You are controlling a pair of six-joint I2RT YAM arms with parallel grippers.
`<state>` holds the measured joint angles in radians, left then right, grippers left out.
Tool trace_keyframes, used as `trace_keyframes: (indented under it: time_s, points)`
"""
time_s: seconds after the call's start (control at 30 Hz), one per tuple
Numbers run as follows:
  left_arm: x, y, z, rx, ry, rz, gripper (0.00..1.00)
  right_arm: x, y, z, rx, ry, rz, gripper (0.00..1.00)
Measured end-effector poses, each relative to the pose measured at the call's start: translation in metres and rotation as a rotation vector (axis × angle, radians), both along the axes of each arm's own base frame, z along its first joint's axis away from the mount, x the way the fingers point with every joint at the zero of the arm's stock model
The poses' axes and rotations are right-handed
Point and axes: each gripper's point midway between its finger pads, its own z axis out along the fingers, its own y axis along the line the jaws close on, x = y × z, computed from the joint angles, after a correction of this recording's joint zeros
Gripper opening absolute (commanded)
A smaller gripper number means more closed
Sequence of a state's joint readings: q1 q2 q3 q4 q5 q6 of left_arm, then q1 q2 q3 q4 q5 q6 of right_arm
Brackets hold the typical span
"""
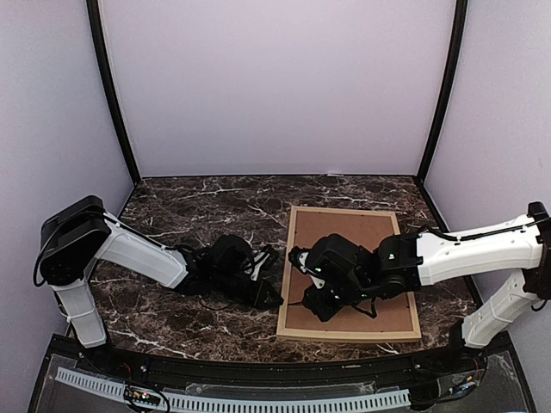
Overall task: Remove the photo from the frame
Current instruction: Release the fastener from the backboard.
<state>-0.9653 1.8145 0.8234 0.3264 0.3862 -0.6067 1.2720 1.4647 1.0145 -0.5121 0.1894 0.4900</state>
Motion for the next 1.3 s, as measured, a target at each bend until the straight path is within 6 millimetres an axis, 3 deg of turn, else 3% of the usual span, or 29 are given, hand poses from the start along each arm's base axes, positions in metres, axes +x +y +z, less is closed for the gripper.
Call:
trace_keyframes:
  time_s: [0.53,0.57,0.67,0.7,0.97,1.07,1.17,1.3]
  points:
    - [0.002,-0.003,-0.001,0.003,0.003,0.01,0.06,-0.002,0.0,0.006,-0.016,-0.052,0.059,0.0]
    - [0.002,-0.004,-0.001,0.001,0.002,0.014,0.06,-0.005,0.006,0.011,0.018,-0.047,0.075,0.0]
    - [0.004,-0.007,0.0,-0.006,-0.005,0.02,0.05,-0.028,0.037,0.055,0.214,-0.055,0.179,0.0]
    - [0.003,-0.008,0.0,-0.011,-0.001,0.017,0.05,-0.029,0.037,0.061,0.222,-0.067,0.185,0.0]
    - [0.001,-0.005,-0.001,-0.042,0.016,0.052,0.07,-0.031,0.035,0.062,0.218,-0.067,0.196,0.0]
    - [-0.001,0.013,-0.018,0.012,0.039,0.085,0.11,-0.029,0.037,0.065,0.235,-0.072,0.177,0.0]
    - [0.002,0.016,-0.017,0.024,0.023,0.1,0.16,-0.026,0.049,0.088,0.339,-0.102,0.153,0.0]
    - [0.003,0.02,-0.014,0.046,0.009,0.112,0.24,-0.018,0.034,0.106,0.397,-0.13,0.079,0.0]
